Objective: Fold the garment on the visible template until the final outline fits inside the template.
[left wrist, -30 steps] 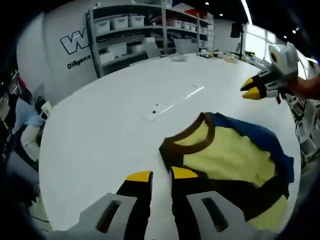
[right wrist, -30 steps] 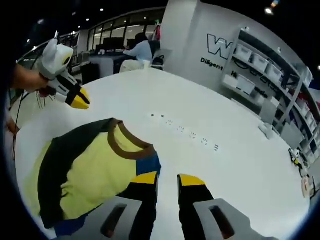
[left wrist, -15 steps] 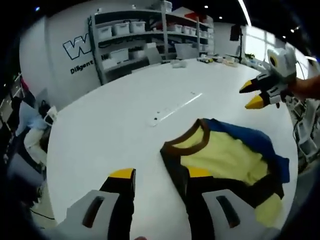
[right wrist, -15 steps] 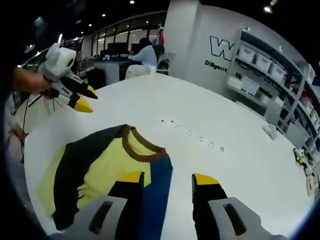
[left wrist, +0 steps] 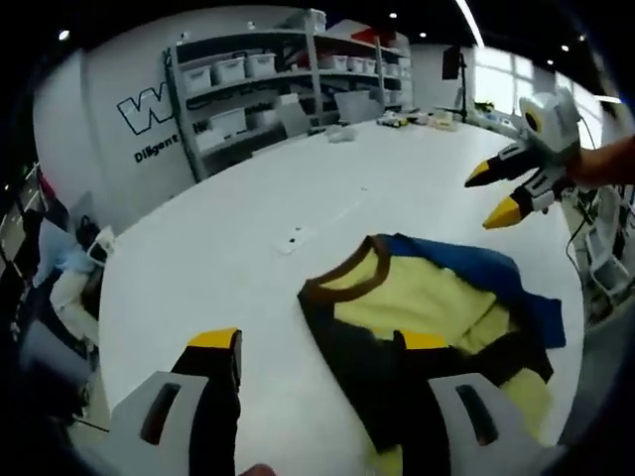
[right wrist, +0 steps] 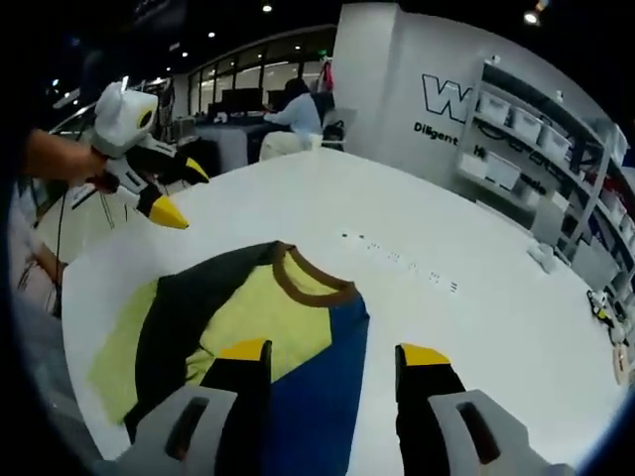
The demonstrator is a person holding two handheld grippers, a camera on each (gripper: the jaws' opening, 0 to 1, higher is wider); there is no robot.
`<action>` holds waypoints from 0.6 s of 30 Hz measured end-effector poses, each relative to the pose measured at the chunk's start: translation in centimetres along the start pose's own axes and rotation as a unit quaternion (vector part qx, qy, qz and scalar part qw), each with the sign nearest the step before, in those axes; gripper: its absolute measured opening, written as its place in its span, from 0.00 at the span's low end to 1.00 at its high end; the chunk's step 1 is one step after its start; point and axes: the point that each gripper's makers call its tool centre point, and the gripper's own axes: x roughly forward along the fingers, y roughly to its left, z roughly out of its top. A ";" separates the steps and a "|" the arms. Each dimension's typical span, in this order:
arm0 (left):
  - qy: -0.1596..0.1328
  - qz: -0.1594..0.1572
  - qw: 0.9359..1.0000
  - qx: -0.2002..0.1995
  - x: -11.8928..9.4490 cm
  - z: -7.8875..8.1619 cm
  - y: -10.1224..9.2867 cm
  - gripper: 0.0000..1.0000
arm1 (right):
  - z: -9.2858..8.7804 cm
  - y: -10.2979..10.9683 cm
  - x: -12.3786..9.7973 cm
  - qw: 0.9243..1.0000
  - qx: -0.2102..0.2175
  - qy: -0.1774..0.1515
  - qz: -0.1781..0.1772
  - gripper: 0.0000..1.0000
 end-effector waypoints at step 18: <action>-0.016 -0.026 0.999 -0.023 -3.0 -0.7 -4.2 0.88 | -1.4 2.6 -4.4 1.000 0.008 -0.013 0.008 0.63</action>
